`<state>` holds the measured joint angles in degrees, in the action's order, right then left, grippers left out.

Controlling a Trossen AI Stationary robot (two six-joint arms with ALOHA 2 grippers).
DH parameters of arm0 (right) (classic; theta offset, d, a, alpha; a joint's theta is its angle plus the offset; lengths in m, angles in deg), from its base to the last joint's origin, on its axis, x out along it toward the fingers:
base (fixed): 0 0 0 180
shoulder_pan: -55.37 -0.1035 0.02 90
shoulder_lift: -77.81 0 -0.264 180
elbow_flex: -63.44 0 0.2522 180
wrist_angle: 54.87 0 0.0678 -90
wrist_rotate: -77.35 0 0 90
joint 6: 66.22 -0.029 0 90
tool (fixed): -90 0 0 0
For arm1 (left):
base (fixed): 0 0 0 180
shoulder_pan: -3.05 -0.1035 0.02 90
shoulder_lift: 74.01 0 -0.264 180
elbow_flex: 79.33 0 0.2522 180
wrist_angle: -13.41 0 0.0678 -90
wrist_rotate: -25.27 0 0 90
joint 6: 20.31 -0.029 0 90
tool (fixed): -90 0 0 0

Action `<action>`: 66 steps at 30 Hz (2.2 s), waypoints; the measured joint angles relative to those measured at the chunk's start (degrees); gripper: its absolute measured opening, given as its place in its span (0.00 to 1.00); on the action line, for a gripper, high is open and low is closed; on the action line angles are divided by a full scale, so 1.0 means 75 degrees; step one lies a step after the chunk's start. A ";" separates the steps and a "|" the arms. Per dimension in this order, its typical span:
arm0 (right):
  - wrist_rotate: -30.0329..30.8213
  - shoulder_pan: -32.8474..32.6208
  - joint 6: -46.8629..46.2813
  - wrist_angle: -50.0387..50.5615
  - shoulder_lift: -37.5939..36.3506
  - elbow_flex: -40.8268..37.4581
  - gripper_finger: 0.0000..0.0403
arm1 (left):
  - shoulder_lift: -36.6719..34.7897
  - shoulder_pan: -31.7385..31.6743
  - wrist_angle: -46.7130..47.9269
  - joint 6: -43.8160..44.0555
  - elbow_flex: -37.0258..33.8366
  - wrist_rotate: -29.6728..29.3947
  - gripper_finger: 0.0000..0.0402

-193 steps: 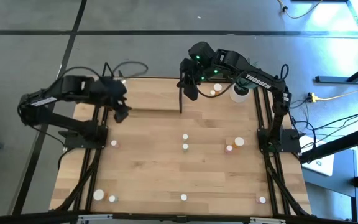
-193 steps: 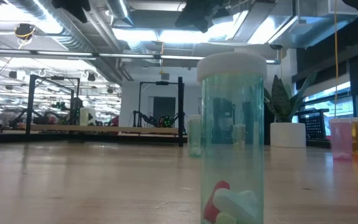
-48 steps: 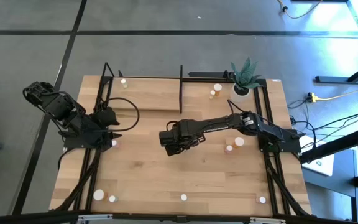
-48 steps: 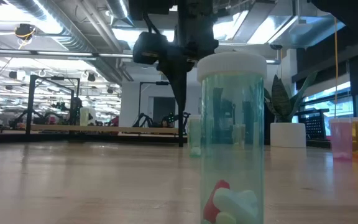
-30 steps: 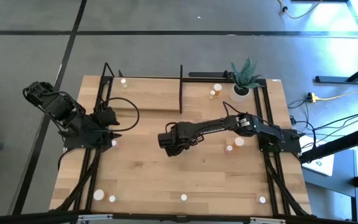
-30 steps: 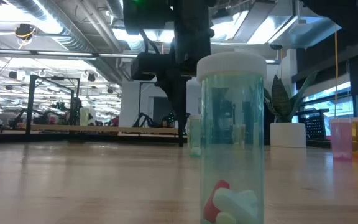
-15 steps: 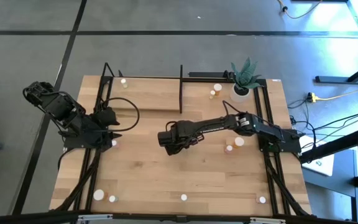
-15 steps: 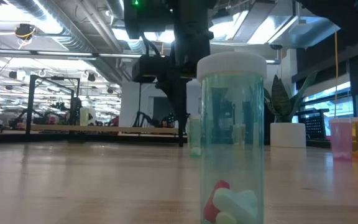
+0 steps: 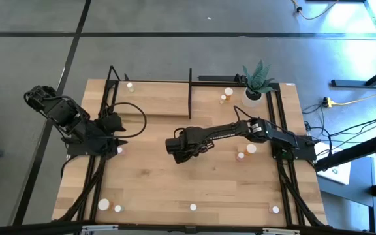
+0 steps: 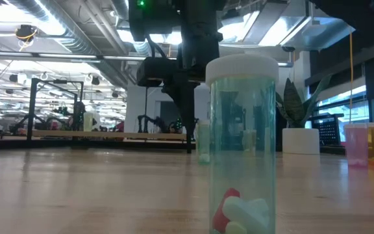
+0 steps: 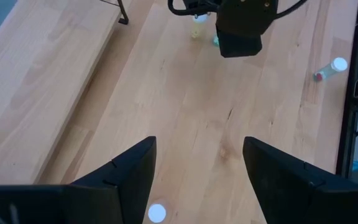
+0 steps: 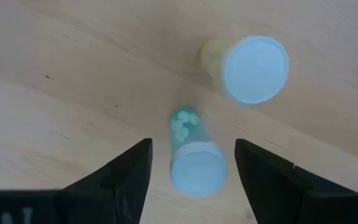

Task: Pick and place medicine bottles onto shelf by color
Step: Put the top green pill bottle on the shelf

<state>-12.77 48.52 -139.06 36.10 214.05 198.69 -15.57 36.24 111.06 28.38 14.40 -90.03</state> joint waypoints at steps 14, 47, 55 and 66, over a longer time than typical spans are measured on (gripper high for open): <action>0.0000 0.0000 -0.0013 -0.0003 0.0000 0.0000 0.39 | -0.0001 0.0002 -0.0002 -0.0152 -0.0001 0.0132 0.58; -0.0544 -0.0213 0.2414 0.0482 0.0008 0.1782 0.31 | 0.0001 0.0002 0.0001 -0.0164 0.0001 0.0132 0.58; -0.0796 -0.0150 0.3554 0.0654 -0.0315 0.1763 0.31 | -0.0001 0.0000 -0.0011 -0.0154 -0.0001 0.0129 0.58; -0.0399 0.0155 0.5145 0.0702 -0.0656 0.1798 0.31 | -0.0001 -0.0003 -0.0128 -0.0094 0.0001 0.0129 0.58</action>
<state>-15.76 49.68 -100.47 41.37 209.13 212.18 -15.58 36.22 110.10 27.68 14.41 -89.07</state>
